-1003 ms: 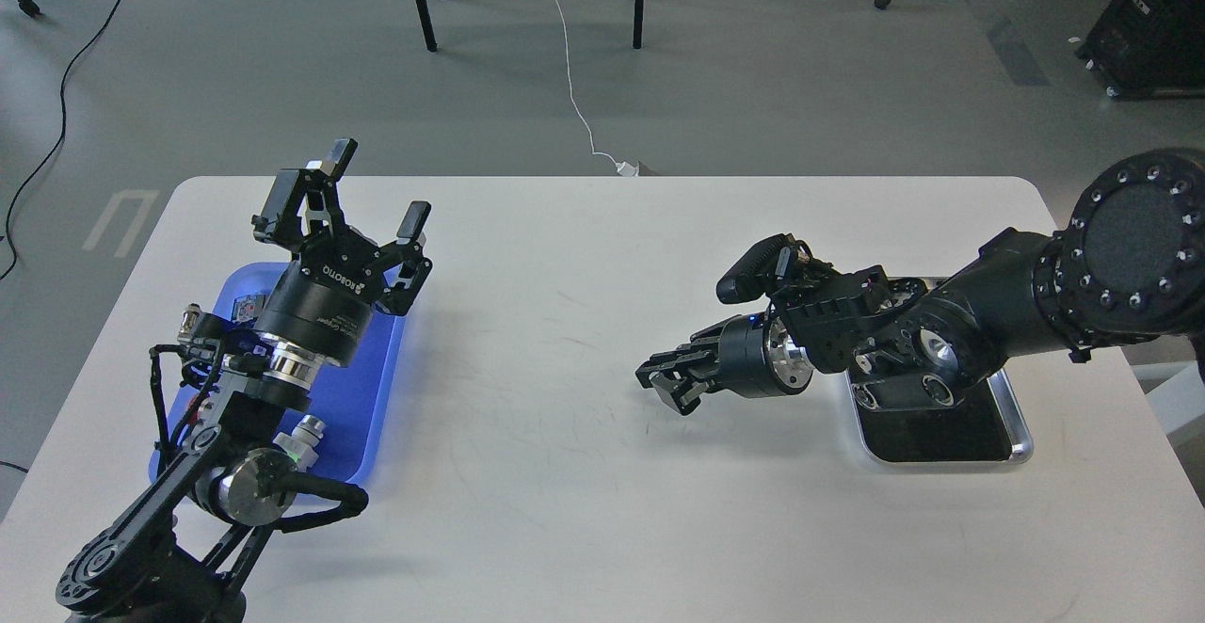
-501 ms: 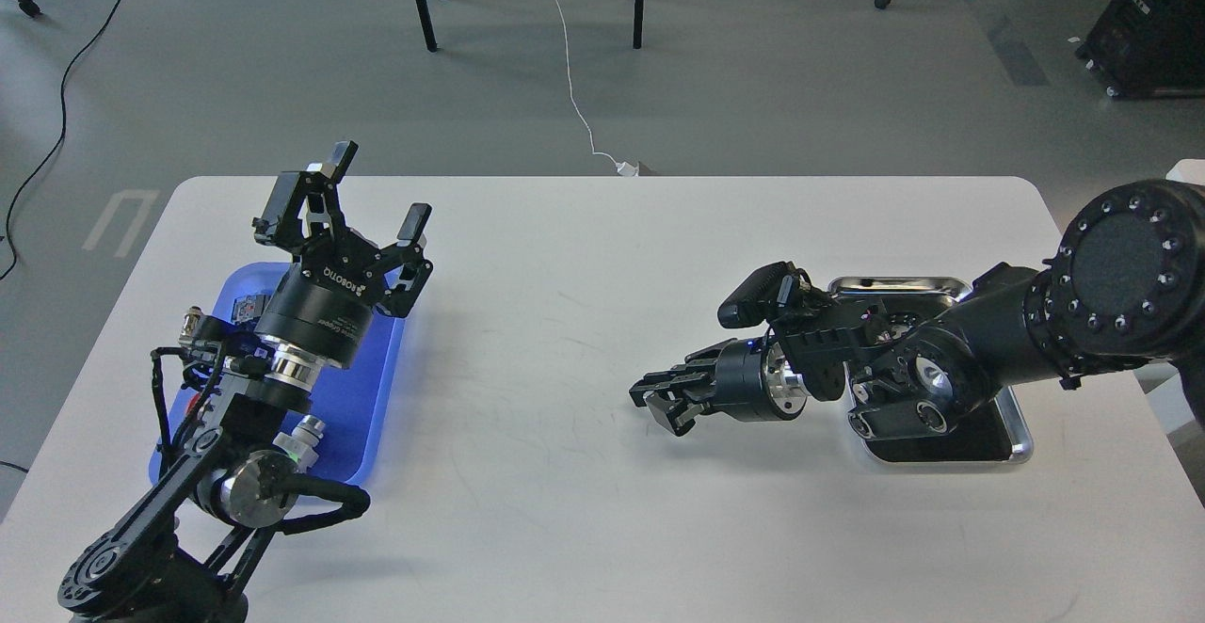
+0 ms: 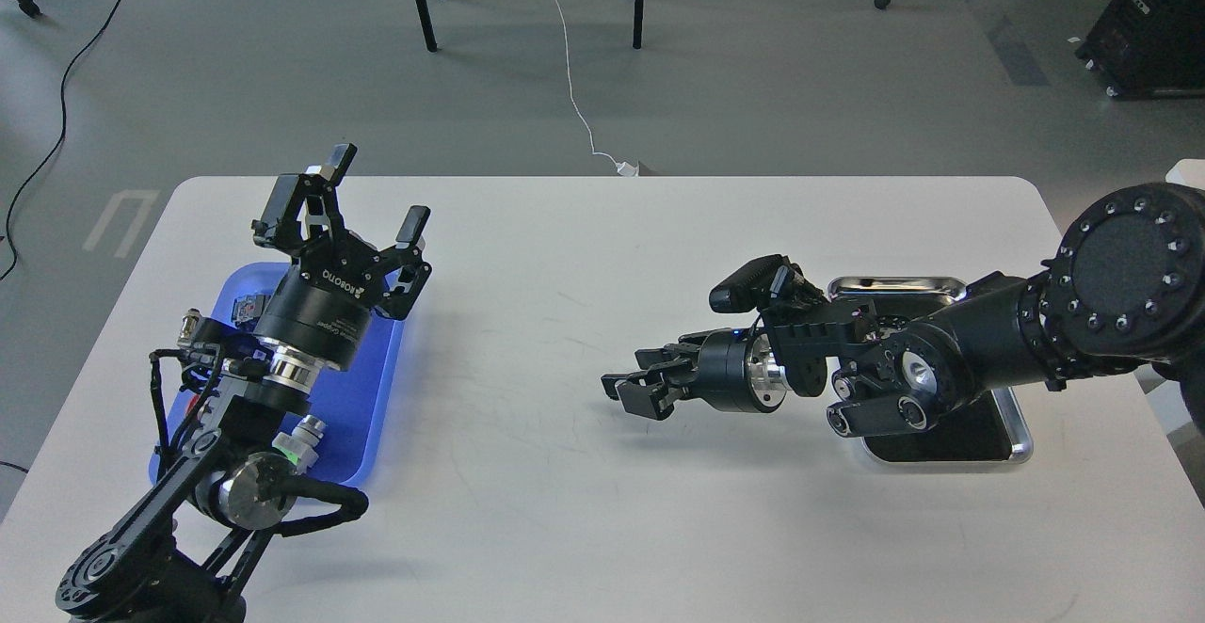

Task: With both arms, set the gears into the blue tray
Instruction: 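Carry the black part toward the table center and release it, then retract the right gripper back over the metal tray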

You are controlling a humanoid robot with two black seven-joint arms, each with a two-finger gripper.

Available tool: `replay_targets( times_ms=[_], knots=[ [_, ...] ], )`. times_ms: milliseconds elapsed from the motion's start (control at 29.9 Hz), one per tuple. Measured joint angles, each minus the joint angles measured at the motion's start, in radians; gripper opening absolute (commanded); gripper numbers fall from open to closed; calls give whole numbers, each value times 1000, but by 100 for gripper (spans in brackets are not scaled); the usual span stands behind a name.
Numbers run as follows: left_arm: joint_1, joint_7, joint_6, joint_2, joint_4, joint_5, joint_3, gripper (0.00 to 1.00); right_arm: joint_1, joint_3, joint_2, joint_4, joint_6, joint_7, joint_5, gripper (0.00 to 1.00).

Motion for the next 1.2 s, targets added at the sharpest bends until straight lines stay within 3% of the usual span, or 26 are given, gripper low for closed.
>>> replay_targets(
  times_ms=[334, 535, 668, 936, 1203],
  knots=[
    [1, 0, 0, 3, -7, 0, 1, 98, -10, 226, -27, 14, 7, 0, 20, 94],
    [2, 0, 0, -2, -9, 0, 4, 98, -148, 496, -242, 35, 18, 0, 73, 94],
    [8, 0, 0, -3, -9, 0, 5, 98, -331, 779, -377, 48, 46, 0, 101, 94],
    [10, 0, 0, -4, -9, 0, 5, 98, -681, 1362, -527, 65, 295, 0, 317, 96],
    [9, 0, 0, 6, -8, 4, 9, 98, -851, 1595, -652, 70, 623, 0, 596, 98]
  ],
)
